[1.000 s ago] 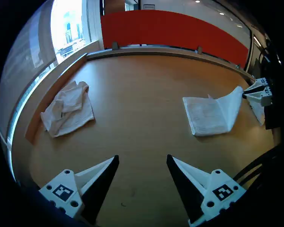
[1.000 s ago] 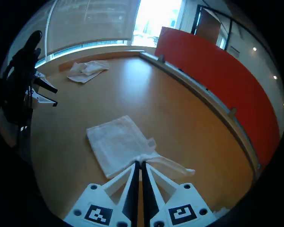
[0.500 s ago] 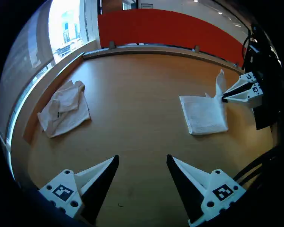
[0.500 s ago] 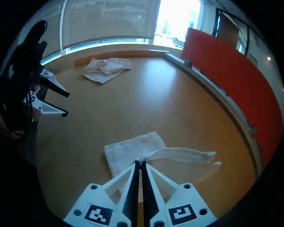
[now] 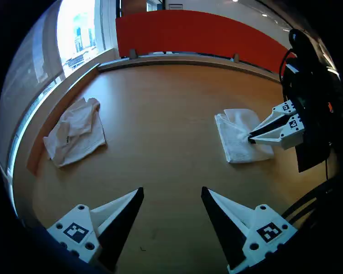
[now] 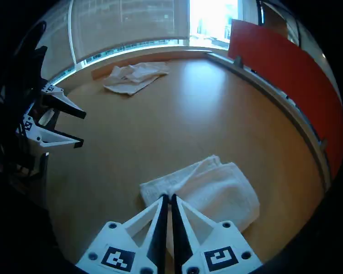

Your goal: Fold towel

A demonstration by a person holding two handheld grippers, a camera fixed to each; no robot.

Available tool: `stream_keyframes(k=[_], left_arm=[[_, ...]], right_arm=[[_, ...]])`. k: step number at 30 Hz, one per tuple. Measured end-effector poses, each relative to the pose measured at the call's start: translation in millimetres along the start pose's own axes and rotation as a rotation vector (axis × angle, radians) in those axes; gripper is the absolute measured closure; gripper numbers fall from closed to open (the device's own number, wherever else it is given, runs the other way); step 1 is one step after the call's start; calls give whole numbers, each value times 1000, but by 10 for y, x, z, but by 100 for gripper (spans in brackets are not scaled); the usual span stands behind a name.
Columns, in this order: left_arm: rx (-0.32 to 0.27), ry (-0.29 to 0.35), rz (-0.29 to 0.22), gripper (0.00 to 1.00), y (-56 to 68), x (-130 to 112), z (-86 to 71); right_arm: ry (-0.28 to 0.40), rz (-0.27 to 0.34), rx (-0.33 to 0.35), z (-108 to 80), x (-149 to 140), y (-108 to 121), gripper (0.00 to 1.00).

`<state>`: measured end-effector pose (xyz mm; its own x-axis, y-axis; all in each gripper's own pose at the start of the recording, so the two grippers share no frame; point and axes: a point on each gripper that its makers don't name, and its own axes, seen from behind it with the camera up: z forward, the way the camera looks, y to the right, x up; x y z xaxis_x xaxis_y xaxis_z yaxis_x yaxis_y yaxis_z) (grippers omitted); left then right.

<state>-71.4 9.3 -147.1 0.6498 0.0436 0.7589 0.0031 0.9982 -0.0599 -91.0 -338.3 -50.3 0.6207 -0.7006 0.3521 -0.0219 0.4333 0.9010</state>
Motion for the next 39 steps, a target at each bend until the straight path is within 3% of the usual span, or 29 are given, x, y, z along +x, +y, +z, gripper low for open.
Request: stream_keyframes(k=[3,13,20,33,39], left_arm=[[-1,0,3,7,4,3,5],[-2,2,8,7,26,14,-1],[-1,2,10,7,35,11,1],[0,2,12,7,61,30,21],[-5,0,10,7,85,31,34]], right_arm=[[4,9,0,-18,-8,-2,88],[18,36,8,-112,-46,-26,33],[9,61,-17,-198,-201,22,30],[-52,139,-97,-433,-820,152,30],[-67,167,-102,-445,-972,134,30]])
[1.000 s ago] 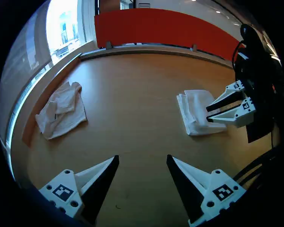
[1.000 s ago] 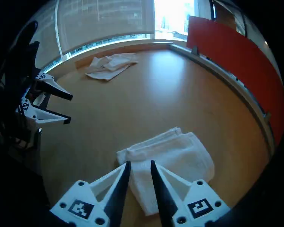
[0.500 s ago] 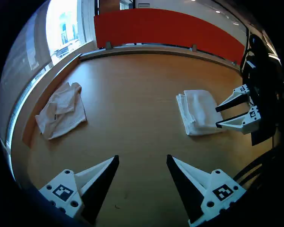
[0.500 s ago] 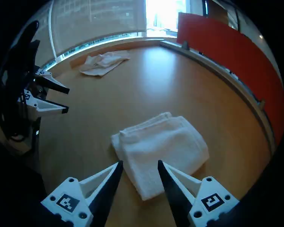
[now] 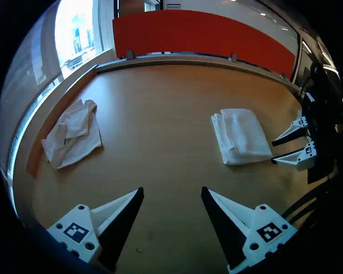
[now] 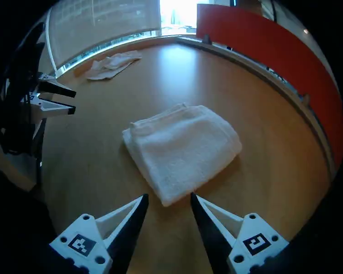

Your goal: Fold towel

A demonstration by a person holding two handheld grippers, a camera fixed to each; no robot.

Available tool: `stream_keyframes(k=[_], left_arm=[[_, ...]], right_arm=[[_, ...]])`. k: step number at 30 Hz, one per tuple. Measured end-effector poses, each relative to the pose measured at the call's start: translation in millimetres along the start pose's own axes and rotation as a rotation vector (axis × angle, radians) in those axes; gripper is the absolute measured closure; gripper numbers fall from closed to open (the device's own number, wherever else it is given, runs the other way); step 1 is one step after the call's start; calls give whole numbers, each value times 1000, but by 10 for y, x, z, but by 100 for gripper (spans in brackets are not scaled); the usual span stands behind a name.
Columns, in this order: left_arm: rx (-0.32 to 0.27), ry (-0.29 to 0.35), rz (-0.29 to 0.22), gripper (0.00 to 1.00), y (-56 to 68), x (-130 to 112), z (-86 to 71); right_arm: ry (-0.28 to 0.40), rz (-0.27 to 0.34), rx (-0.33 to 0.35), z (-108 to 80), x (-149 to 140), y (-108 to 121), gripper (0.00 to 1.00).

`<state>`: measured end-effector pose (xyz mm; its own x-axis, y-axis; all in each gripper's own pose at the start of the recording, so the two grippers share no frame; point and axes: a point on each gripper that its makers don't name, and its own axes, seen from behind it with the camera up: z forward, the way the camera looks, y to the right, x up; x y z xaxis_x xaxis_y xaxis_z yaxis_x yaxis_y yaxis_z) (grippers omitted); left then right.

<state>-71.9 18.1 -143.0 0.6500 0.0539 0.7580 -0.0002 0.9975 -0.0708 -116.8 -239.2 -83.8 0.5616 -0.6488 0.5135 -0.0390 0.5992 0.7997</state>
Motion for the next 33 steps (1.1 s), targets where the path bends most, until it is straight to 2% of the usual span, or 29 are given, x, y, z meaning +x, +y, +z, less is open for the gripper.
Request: stream_keyframes(k=[4,8,15,22,26,28,33], left_arm=[[1,0,1,7,10,5,3],[2,0,-1,7,16,4,4],[1,-1,-3,7,23,-4,8],[-1,-3,-1,7,34,-10,18],[-1,-4,0,7,35,-11,24],[-1,-4,2,7,31,-11,28],[-2,-5,6,7,37,-8,36]], right_arm=[[-8,6,-12,30,-64,6,35],[-12,15,-16,58,-106,-3,49],[-9,41,-16,88,-141,-4,63],[-4,60,-20,113,-159,-10,70],[1,66,-26,121,-161,5,82],[4,67,-28,125,-162,10,91],[17,68,-24,129,-144,2,96]])
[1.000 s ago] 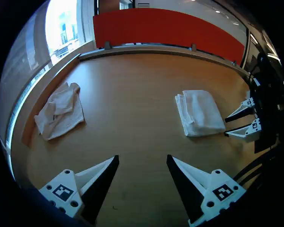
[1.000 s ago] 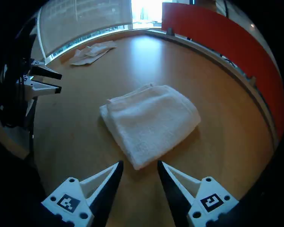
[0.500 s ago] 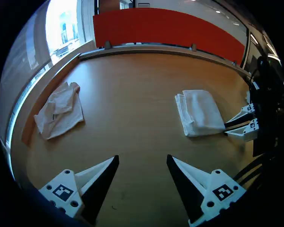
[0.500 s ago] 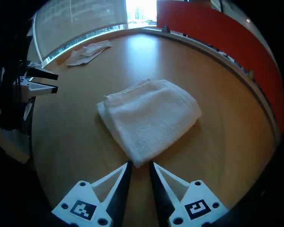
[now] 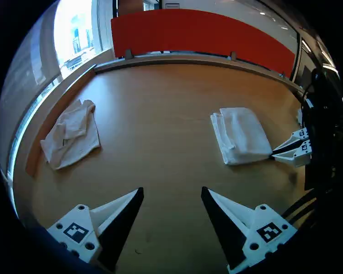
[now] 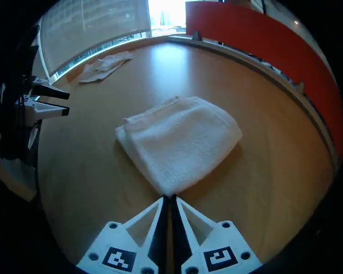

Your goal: Fold towel

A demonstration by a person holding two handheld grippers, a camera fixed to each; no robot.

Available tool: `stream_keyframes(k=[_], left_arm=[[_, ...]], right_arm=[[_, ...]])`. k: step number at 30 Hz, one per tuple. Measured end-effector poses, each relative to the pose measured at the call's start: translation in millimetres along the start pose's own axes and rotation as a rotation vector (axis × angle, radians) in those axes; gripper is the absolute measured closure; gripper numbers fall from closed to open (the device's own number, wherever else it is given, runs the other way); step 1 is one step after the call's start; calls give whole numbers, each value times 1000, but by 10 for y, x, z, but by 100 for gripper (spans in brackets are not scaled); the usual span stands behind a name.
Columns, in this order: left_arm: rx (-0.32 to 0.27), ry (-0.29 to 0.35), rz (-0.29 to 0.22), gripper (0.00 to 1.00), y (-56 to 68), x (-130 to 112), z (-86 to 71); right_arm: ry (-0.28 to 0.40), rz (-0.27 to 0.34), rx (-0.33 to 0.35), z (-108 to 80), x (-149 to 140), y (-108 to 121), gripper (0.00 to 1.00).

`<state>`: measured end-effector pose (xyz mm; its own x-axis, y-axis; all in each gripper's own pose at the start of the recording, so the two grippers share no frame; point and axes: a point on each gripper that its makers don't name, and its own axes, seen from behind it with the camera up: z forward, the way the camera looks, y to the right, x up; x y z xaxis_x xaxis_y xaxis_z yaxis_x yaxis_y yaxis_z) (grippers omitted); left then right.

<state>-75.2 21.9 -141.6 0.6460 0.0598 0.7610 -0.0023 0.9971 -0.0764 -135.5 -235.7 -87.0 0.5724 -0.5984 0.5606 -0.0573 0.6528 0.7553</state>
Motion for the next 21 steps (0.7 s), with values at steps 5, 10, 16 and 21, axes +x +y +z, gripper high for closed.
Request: stream_keyframes(k=[5,10,16,21], left_arm=[[-3,-2,0,7,10,-1,12],[-4,0,2,7,15,14,14],[-1,4,3,7,19,41,6],[-2,9,5,7,43,68,-3]], right_arm=[[20,-7,-3,-26,68,8,97],[71,-17,-13,-139,296,37,97],[153,-31,-15,-355,723,91,97],[212,-67,-20,-578,1073,148,97]])
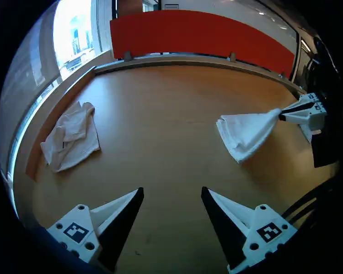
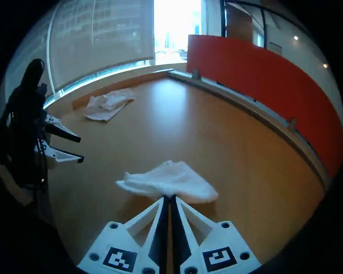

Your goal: Fold towel

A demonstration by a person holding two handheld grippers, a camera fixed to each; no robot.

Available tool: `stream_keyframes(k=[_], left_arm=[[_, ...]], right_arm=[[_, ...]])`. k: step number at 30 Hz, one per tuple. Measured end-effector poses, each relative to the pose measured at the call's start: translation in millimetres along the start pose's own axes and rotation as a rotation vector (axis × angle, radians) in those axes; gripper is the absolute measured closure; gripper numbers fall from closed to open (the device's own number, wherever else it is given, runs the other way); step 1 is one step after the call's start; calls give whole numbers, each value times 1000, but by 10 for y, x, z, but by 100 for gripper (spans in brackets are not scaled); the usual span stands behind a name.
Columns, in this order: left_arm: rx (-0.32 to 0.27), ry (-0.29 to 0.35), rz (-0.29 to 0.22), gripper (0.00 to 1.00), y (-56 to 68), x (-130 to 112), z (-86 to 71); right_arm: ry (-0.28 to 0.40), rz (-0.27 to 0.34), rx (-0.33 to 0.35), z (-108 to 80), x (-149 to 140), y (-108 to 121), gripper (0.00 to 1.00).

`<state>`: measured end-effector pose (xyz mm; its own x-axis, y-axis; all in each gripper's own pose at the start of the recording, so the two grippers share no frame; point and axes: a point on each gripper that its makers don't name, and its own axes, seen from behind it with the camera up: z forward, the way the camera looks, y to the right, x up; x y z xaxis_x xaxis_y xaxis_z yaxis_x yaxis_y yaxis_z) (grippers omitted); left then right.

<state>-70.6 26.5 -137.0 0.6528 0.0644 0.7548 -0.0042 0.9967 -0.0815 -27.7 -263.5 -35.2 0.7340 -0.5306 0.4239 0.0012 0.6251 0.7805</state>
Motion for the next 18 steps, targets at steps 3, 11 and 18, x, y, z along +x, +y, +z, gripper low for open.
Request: stream_keyframes(k=[3,11,18], left_arm=[[-4,4,0,7,25,20,-8],[-19,10,6,7,88,61,-24],[-25,13,12,7,132,97,-29]], right_arm=[[28,-22,-7,-104,190,58,97],[75,-26,-34,-389,462,253,97],[76,-12,-64,-653,441,513,97]])
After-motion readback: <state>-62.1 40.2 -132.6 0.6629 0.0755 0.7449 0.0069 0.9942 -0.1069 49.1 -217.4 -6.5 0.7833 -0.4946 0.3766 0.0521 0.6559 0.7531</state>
